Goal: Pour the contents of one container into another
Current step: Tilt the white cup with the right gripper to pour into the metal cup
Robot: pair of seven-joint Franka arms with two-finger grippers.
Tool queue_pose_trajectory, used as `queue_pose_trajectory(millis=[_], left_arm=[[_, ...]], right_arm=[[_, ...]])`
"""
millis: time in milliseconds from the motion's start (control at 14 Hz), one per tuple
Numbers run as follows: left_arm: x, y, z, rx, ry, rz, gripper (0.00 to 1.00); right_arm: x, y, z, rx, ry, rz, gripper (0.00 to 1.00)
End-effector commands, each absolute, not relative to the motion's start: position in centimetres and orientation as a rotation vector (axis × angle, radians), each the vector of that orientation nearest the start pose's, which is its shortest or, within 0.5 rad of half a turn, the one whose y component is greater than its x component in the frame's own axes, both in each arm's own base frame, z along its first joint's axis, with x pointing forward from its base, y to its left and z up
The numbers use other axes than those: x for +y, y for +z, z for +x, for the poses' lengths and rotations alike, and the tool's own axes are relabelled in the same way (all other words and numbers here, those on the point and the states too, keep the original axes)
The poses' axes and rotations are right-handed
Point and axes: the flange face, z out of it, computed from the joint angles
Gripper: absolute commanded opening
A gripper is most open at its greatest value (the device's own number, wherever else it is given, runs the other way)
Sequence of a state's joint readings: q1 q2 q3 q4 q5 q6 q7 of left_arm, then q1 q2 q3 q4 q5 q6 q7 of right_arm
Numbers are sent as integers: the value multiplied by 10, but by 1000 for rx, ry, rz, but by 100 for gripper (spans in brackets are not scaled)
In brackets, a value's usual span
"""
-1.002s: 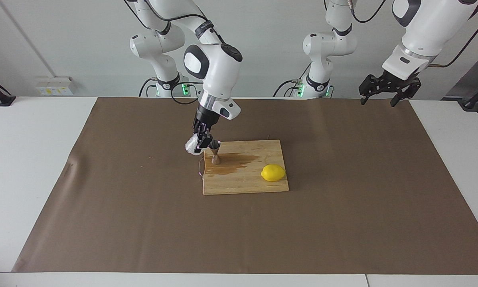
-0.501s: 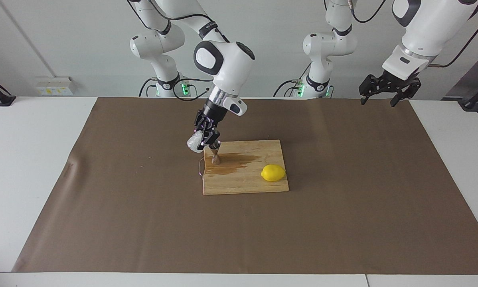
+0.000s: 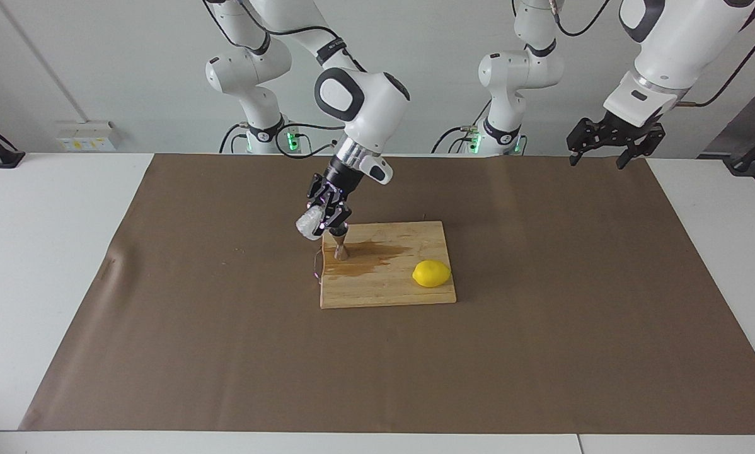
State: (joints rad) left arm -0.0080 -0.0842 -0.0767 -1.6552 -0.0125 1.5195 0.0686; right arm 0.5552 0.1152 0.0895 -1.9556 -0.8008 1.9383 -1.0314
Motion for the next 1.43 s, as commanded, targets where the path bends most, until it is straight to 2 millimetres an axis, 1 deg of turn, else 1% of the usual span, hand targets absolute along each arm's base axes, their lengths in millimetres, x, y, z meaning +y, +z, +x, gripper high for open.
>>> queue_pose_trajectory(millis=[0, 215, 716, 788, 931, 1002, 1360], left_arm=[[-44, 628, 513, 250, 89, -3114, 100], [-44, 628, 513, 250, 89, -3114, 100], [-45, 628, 513, 252, 89, -3113, 100], [-44, 628, 513, 250, 89, -3114, 100], [-45, 628, 513, 252, 89, -3113, 100], [-44, 628, 513, 250, 89, -3114, 100], [-44, 628, 513, 250, 89, -3114, 100]], right_arm=[[303, 426, 483, 2055, -344, 1261, 0], [305, 423, 483, 2051, -347, 1245, 0], [307, 426, 483, 2010, -331, 1296, 0], [307, 426, 482, 2006, -332, 1302, 0], [318, 420, 476, 2009, -340, 1291, 0], [320, 421, 476, 2002, -332, 1300, 0], [321, 413, 476, 1996, -344, 1267, 0]])
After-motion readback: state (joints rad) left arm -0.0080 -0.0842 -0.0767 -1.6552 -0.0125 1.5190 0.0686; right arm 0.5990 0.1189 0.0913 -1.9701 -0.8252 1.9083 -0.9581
